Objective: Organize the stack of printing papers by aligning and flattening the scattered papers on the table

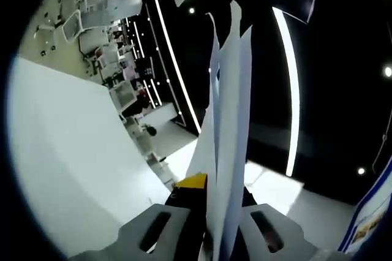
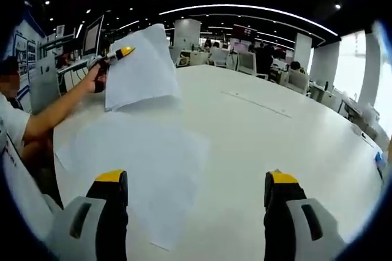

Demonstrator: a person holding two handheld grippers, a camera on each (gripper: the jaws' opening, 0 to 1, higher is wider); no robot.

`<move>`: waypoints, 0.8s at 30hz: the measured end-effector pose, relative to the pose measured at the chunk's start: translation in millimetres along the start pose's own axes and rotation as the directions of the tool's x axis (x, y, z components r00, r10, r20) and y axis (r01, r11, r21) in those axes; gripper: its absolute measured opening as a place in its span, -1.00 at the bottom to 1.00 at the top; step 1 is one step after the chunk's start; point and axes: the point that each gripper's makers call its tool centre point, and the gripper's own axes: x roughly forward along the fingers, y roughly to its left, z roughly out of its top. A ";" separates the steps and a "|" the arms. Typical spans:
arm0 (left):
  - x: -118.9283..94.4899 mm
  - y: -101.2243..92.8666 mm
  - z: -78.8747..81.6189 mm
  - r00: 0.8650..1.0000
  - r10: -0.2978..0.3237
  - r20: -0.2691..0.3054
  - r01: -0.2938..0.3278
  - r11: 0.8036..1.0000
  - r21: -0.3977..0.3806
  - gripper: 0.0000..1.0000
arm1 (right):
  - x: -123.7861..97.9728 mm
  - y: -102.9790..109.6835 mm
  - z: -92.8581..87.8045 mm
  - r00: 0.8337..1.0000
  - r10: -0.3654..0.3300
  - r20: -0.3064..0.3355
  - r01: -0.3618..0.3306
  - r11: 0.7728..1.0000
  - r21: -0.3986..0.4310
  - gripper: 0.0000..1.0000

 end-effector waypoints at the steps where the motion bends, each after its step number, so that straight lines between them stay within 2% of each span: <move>1: 0.0 0.5 0.0 1.000 0.001 0.000 -0.001 1.000 0.001 -0.88 | 0.9 0.4 -0.6 1.000 0.002 -0.002 -0.002 1.000 0.002 0.74; 24: 1.1 9.8 -1.2 1.000 0.026 -0.009 -0.026 1.000 0.014 -0.88 | 9.7 6.5 -12.7 0.999 0.034 -0.017 -0.034 0.999 0.029 0.72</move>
